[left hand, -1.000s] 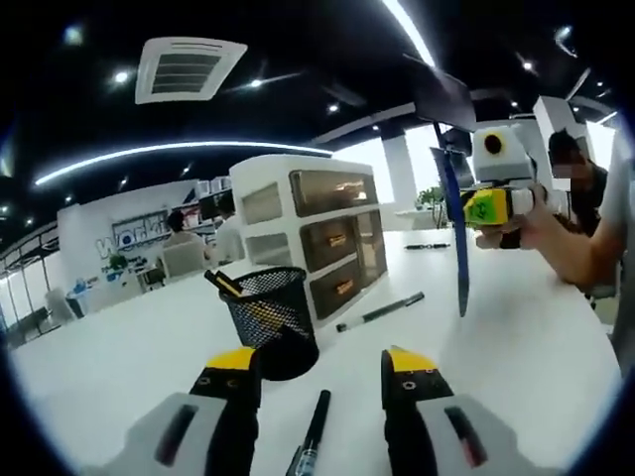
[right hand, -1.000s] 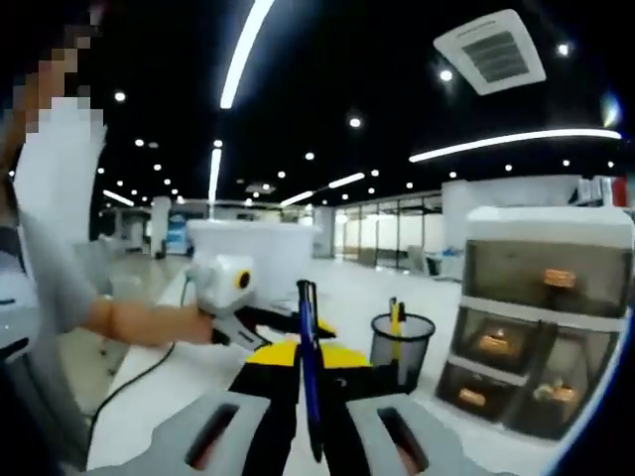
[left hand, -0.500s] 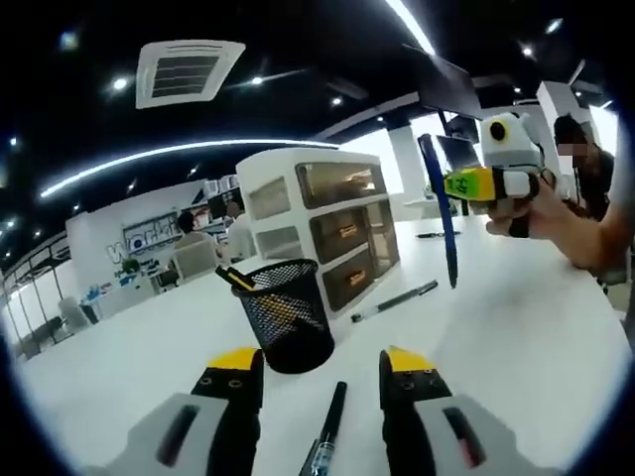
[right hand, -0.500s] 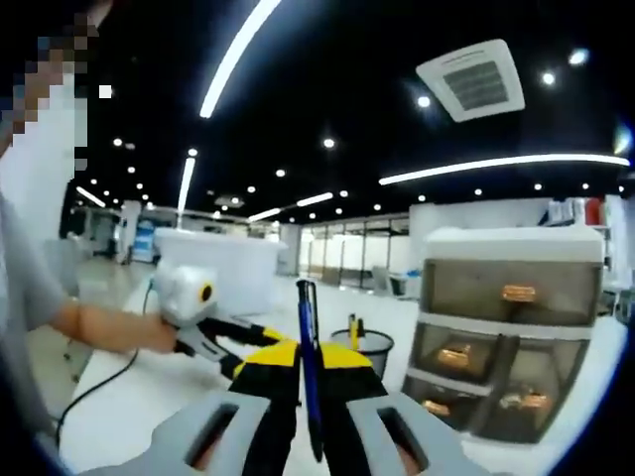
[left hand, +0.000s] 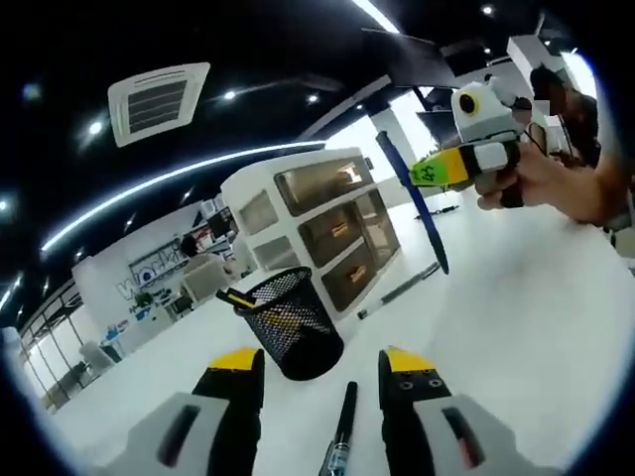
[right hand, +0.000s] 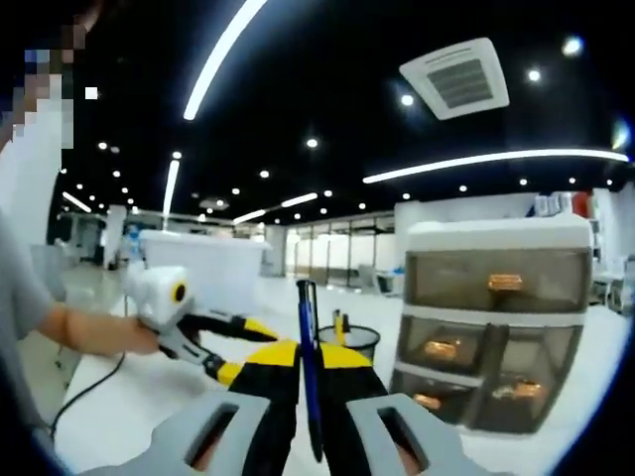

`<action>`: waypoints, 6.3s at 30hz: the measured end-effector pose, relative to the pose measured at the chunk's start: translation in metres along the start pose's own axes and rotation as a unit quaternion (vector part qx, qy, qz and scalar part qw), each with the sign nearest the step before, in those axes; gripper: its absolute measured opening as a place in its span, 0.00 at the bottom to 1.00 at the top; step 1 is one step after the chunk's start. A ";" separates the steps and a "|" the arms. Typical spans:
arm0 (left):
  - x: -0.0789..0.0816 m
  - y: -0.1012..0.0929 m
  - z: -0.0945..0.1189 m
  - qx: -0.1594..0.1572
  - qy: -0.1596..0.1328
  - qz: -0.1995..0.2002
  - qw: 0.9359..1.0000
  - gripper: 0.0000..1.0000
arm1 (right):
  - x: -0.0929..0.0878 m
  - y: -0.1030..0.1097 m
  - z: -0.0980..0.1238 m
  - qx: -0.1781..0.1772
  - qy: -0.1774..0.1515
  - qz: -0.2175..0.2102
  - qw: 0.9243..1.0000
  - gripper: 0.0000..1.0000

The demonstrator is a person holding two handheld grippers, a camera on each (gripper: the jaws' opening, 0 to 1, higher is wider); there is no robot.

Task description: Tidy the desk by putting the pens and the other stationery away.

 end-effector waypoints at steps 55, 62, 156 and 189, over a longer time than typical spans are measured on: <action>-0.006 -0.004 -0.003 0.014 0.006 0.018 1.000 0.45 | 0.030 -0.012 -0.027 -0.030 -0.048 0.022 0.998 0.04; -0.003 -0.004 -0.001 0.017 0.001 0.013 1.000 0.45 | 0.040 -0.004 -0.048 -0.021 -0.053 0.029 0.998 0.04; -0.012 -0.007 -0.014 0.005 0.014 -0.019 1.000 0.47 | -0.015 -0.028 -0.048 -0.013 0.021 0.057 0.998 0.16; -0.009 0.002 -0.009 0.010 -0.009 -0.009 1.000 0.47 | -0.031 -0.157 0.023 -0.126 0.068 -0.010 0.990 0.17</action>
Point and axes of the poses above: the point that each gripper's makers call its tool centre point, and the gripper's own axes: z roughly backward along the fingers, y roughly to its left, x roughly out of its top, the point moved 6 cm from there along z, roughly backward along the fingers, and after that the axes turned 15 degrees about -x, right-handed, at the moved point
